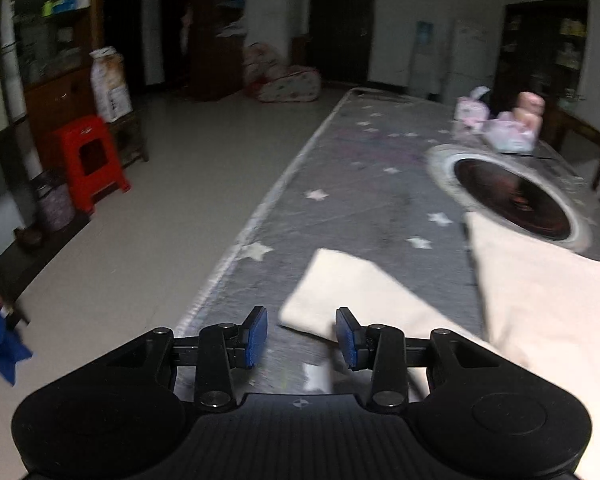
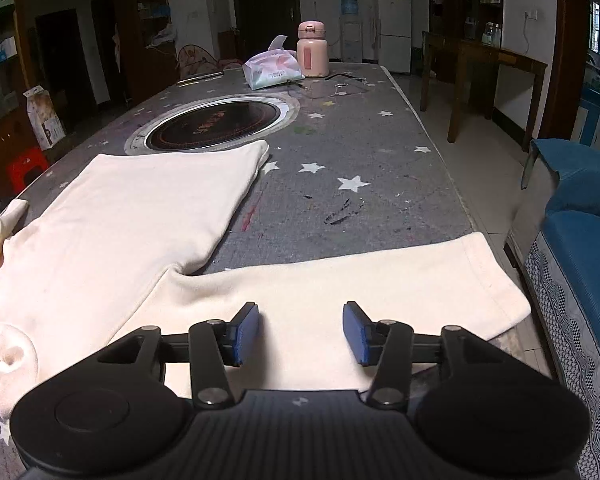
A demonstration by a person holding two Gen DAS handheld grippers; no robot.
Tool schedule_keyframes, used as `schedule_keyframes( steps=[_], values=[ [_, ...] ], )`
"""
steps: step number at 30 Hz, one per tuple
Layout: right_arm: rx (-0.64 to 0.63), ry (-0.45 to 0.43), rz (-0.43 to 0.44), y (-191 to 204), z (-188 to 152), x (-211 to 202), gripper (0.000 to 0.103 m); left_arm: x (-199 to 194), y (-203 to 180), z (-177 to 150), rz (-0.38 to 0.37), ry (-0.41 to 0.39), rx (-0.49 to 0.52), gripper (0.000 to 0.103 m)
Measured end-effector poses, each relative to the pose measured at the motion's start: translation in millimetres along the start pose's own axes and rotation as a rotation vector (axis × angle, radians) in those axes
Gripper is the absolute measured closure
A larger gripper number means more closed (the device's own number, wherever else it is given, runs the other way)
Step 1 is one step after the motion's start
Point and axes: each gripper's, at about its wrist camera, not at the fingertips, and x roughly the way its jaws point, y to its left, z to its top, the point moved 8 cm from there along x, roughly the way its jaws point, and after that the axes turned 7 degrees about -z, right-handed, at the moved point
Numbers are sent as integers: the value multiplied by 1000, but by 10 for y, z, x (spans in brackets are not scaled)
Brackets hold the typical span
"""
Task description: Fold clothes
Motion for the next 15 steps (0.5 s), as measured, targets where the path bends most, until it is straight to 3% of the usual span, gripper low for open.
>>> schedule_keyframes(
  steps=[1, 3, 8, 15],
  values=[
    [0, 1, -1, 1, -1, 2, 55, 29, 11, -19, -4, 6, -10, 64],
    [-1, 2, -2, 1, -4, 5, 54, 30, 35, -24, 2, 1, -11, 77],
    [-1, 3, -4, 4, -2, 15, 52, 7, 94, -23, 23, -21, -8, 97],
    [-2, 2, -6, 14, 5, 28, 51, -145, 290, 16, 77, -74, -7, 98]
  ],
)
